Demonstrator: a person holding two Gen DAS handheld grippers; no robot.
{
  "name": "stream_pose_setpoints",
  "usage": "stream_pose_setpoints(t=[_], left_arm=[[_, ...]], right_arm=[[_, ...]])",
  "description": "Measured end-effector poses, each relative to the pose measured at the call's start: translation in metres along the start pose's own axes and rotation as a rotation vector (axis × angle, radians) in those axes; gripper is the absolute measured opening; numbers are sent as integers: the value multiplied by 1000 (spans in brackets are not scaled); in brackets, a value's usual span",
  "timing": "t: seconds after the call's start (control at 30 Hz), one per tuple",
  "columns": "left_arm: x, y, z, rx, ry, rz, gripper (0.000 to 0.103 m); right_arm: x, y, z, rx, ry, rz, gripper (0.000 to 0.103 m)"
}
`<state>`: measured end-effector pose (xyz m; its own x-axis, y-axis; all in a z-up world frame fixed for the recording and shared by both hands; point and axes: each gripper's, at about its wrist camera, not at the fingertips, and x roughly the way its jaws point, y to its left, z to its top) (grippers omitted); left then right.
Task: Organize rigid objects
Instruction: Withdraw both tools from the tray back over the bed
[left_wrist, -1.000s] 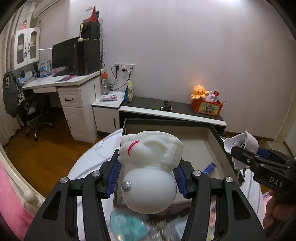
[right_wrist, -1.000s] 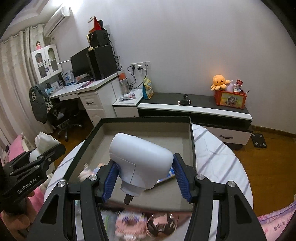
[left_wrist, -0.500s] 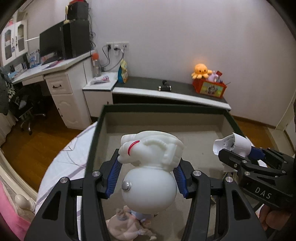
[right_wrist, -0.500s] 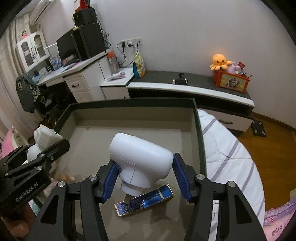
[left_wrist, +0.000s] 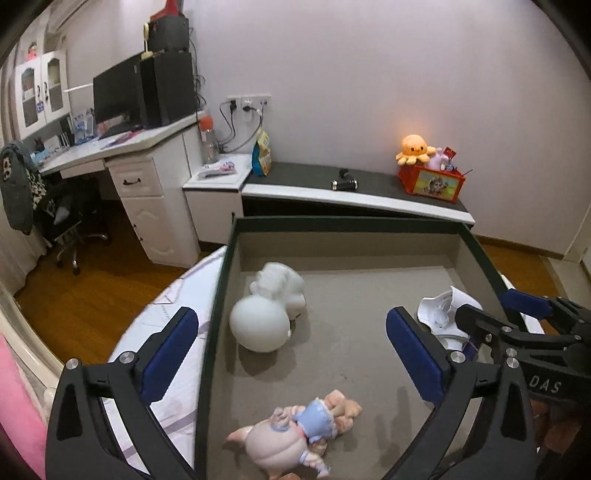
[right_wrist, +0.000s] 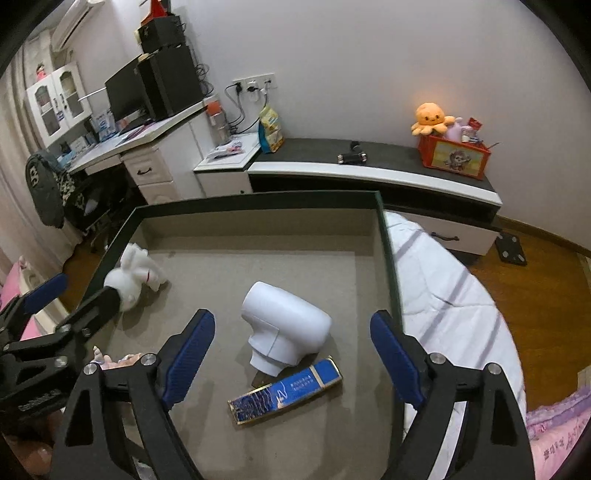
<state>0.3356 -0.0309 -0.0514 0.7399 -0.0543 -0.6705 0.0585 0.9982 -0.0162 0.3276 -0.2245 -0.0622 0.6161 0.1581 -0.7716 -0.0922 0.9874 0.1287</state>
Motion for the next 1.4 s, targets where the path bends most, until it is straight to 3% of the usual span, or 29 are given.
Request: stream_pose_setpoints(t=[0.07,0.1,0.13,0.47,0.73,1.4], left_arm=[[-12,2,0,-1,-15,0,103],[-19,4,-1,-4,-23,-3,103],[-28,6,-2,-10,-34,-4,103],[-98,19,-18,-33,-96,-5,103],[-145,23,-41,-44,-138,-8,103],[-204,14,-104,-54,-144,-20,103]], right_arm=[[-10,0,-1,12,-20,-4,91],[-15,0,-1,16,-30,-8,100],[-22,1,-2,22,-45,-15,103],[-87,10,-23,48,-162,5,103],[-131,18,-50,45,-240,-30,103],[-196,29,-110,22,-344,-100,103]])
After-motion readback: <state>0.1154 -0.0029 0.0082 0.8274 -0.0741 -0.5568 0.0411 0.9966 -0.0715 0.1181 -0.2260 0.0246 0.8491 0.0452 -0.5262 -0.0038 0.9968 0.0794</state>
